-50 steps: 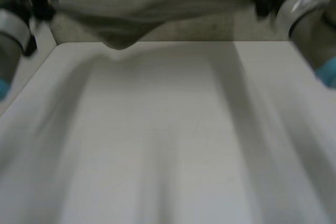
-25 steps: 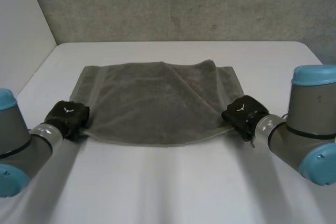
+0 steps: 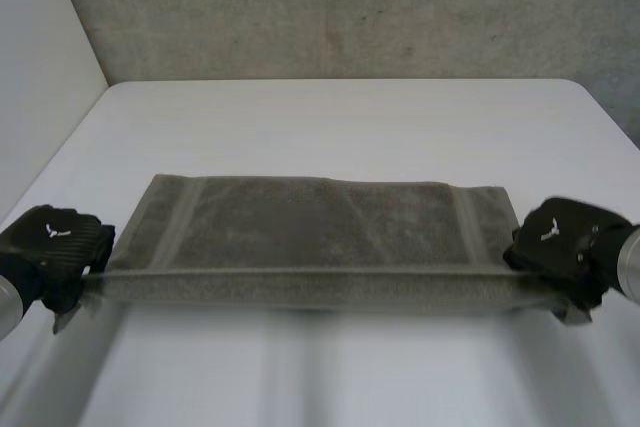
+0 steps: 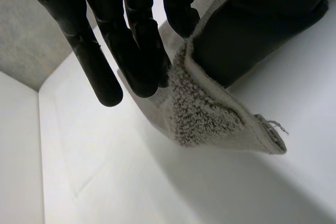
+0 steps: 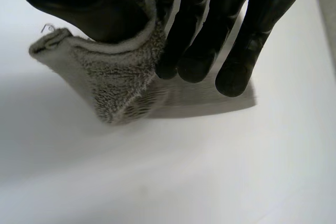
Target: Fold the laundry
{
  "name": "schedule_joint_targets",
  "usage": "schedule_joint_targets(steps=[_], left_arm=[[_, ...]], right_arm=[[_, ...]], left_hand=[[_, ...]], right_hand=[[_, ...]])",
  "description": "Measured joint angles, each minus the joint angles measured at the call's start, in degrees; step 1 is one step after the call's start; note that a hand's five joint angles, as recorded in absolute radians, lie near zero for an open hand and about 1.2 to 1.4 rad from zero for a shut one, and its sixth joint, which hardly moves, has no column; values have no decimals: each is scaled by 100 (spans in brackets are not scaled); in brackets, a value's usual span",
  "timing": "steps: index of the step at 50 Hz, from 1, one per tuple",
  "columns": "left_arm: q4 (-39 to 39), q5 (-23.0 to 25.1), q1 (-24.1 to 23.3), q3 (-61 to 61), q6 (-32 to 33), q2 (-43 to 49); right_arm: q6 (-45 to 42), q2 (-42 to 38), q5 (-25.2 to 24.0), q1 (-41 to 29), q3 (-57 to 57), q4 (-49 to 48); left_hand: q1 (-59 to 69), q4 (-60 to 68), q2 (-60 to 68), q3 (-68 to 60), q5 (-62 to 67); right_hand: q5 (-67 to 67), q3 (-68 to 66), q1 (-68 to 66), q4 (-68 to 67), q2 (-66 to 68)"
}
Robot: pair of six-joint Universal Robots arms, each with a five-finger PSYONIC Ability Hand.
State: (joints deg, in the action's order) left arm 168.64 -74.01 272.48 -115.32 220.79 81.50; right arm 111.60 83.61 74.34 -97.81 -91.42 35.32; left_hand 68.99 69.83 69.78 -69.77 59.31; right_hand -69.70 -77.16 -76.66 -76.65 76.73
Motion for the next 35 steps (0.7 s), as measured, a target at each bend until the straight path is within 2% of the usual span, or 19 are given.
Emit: schedule_joint_targets(steps=[7,14,19,25,28,35], left_arm=[[930,160,-244,403,-43,933],[2022,-243,-985,2003,-200,3065],[2275,-521,-1191,3165,-227,4185],[2309,-637,-1265,4173,-219,5066],[2310,-646,-1291,4498,-217,5341],[2451,-641,-1349,4865,-213,5678]], right_arm=[[318,-872,-114,4,619,-498],[554,-2281,378,-323,1520,-1267],[647,-2820,709,-484,1877,-2148],[658,-3139,858,-592,1999,-3453],[638,-3269,878,-615,2010,-4022],[598,-3534,870,-623,2084,-4504]], left_hand=[[0,0,0,0,0],[23,0,0,0,0],[23,0,0,0,0],[24,0,0,0,1],[24,0,0,0,1],[26,0,0,0,1]], right_hand=[[0,0,0,0,0],[0,0,0,0,30],[0,0,0,0,30],[0,0,0,0,30],[0,0,0,0,30],[184,86,95,80,-83]])
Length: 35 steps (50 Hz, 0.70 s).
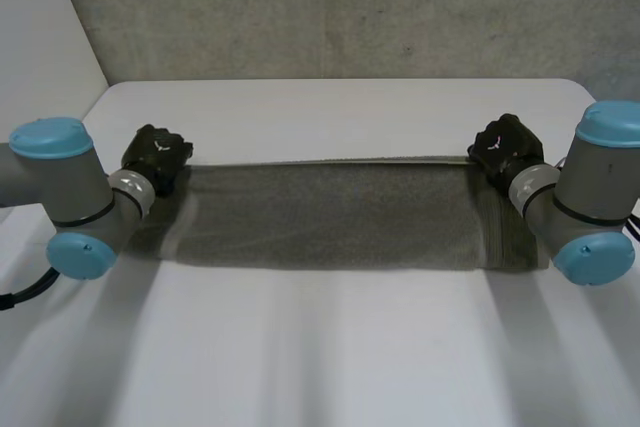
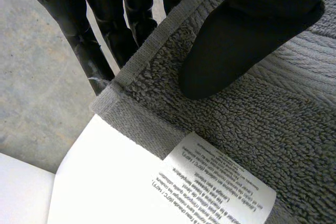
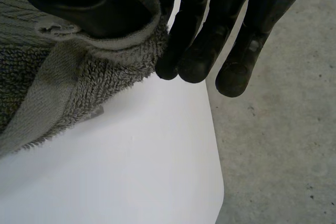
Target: Fold the laundry
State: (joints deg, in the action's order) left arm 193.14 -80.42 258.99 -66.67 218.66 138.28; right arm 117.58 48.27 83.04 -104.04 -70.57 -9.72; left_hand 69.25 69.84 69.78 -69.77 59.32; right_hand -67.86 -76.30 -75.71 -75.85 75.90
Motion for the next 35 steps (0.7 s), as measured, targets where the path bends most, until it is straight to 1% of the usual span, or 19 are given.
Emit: schedule_joint_targets(steps=[1,2,3,4,5,6,7,9,10,13,16,22,27,30,31,32,33,34,35], left_arm=[[45,-2,-6,30,0,38],[65,-4,-8,41,0,52],[122,-13,-13,71,1,89],[166,-28,-15,90,1,118],[197,-39,-15,100,1,138],[220,-47,-15,109,1,154],[259,-64,-16,121,1,178],[299,-90,-16,130,1,206],[317,-106,-16,134,1,217],[339,-139,-20,135,-1,216],[338,-163,-21,129,-8,188],[309,-284,-22,77,-154,-28],[286,-404,-19,-83,-508,-351],[288,-440,-13,-267,-757,-583],[290,-446,-12,-334,-824,-650],[293,-448,-12,-375,-857,-689],[295,-449,-12,-445,-901,-746],[297,-449,-11,-519,-936,-797],[299,-449,-11,-558,-950,-821]], right_arm=[[-8,-61,-5,-1,20,-16],[-12,-87,-6,-1,29,-19],[-20,-143,-9,-2,49,-22],[-27,-194,-12,-2,65,-19],[-30,-223,-12,-2,76,-18],[-31,-256,-16,-1,88,-16],[-31,-303,-25,-2,112,-14],[-26,-371,-35,-2,148,-15],[-20,-402,-44,-3,173,-20],[9,-449,-91,7,241,-76],[31,-443,-156,23,276,-168],[264,-159,-548,73,258,-595],[928,184,-876,119,197,-884],[1556,318,-1053,165,177,-898],[1733,337,-1099,174,174,-857],[1795,340,-1115,176,176,-828],[1925,332,-1148,180,185,-729],[2006,310,-1167,182,200,-615],[2035,297,-1172,183,211,-550]], left_hand=[[0,0,0,0,0],[0,0,0,0,0],[-218,-239,-285,232,-169],[-867,-853,-996,987,-750],[-1665,-1728,-1730,1702,-1616],[-2258,-2287,-2296,2263,-2218],[-3554,-3585,-3612,3556,-3607],[-4584,-4630,-4627,4619,-4544],[-5095,-5176,-5184,5176,-5069],[-5633,-5712,-5714,5708,-5606],[-5768,-5860,-5858,5856,-5694],[-5845,-5953,-5936,5945,-5725],[-5848,-5954,-5943,5946,-5743],[-5848,-5954,-5943,5946,-5744],[-5848,-5954,-5943,5946,-5744],[-5848,-5954,-5943,5946,-5744],[-5848,-5959,-5948,5948,-5744],[-5849,-5962,-5957,5961,-5744],[-5857,-5962,-5957,5962,-5744]], right_hand=[[671,635,664,604,-615],[1069,1047,987,1007,-1038],[1975,2022,1966,1957,-2027],[2926,3106,3068,3030,-3125],[3599,3776,3742,3690,-3802],[4293,4331,4394,4238,-4462],[5511,5426,5370,5326,-5450],[6304,6102,6006,6018,-6068],[6402,6226,6139,6089,-6162],[6402,6229,6193,6089,-6162],[6402,6229,6194,6089,-6162],[6402,6229,6196,6089,-6162],[6402,6230,6221,6089,-6162],[6322,6151,6116,6048,-6095],[6184,6034,5979,5990,-5989],[5700,5626,5574,5601,-5581],[4965,4810,4779,4908,-4765],[3674,3639,3623,3641,-3555],[3126,3062,3048,3064,-2965]])
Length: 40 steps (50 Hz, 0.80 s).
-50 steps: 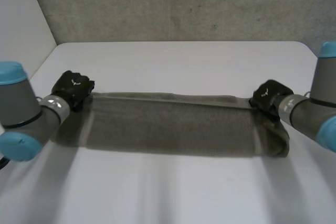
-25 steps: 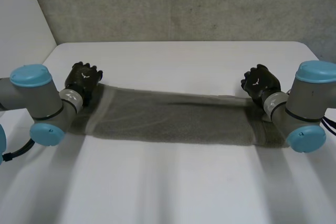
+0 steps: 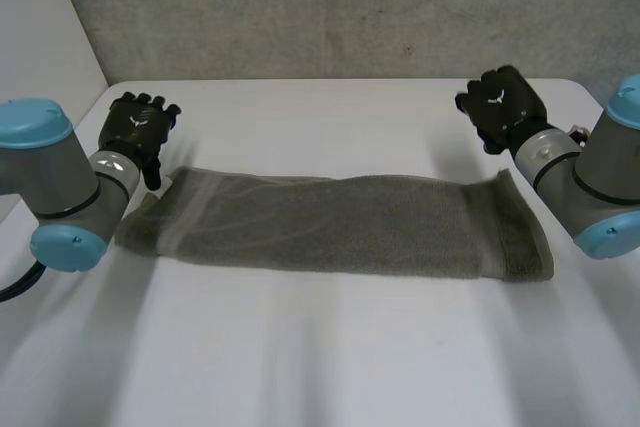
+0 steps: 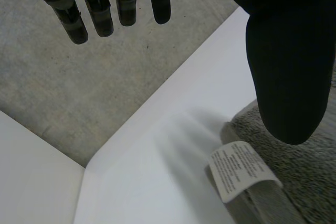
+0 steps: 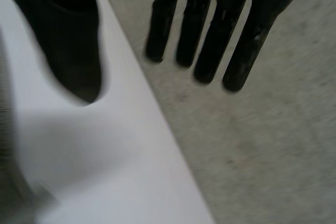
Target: Fold the laundry
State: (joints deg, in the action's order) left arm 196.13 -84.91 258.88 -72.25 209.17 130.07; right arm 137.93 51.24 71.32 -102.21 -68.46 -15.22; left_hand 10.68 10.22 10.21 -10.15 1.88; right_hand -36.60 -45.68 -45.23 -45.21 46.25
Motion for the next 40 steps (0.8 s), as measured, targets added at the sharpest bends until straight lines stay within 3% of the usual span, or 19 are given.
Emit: schedule_joint_targets(steps=[1,3,5,6,9,20,29,40], left_arm=[[3,2,-1,-82,-20,-48],[10,5,0,-199,-36,-111],[16,10,-1,-318,-42,-163],[22,13,-1,-397,-42,-200],[29,16,0,-534,-39,-269],[15,12,30,-958,-348,-631],[11,67,114,-1642,-1396,-1381],[39,87,222,-2119,-2571,-1929]], right_arm=[[37,-33,3,4,35,150],[58,-87,27,10,97,379],[62,-145,83,22,174,630],[64,-178,157,39,230,809],[85,-193,386,94,308,1081],[775,714,1016,204,-427,1278],[1486,1936,1025,314,-2174,1256],[1630,2245,983,512,-3281,1236]], left_hand=[[-27,-11,-4,9,0],[-32,-23,-22,16,0],[-44,-30,-23,23,0],[-44,-39,-27,37,0],[-53,-48,-48,43,0],[-69,-60,-52,47,0],[-69,-63,-53,48,0],[-69,-63,-53,48,0]], right_hand=[[-585,-651,-710,-672,670],[-604,-742,-777,-775,743],[490,321,280,268,-362],[1772,1522,1572,1445,-1667],[3318,3097,2998,3008,-3137],[3324,3192,3172,3049,-3213],[3324,3192,3173,3049,-3213],[3324,3192,3172,3049,-3213]])
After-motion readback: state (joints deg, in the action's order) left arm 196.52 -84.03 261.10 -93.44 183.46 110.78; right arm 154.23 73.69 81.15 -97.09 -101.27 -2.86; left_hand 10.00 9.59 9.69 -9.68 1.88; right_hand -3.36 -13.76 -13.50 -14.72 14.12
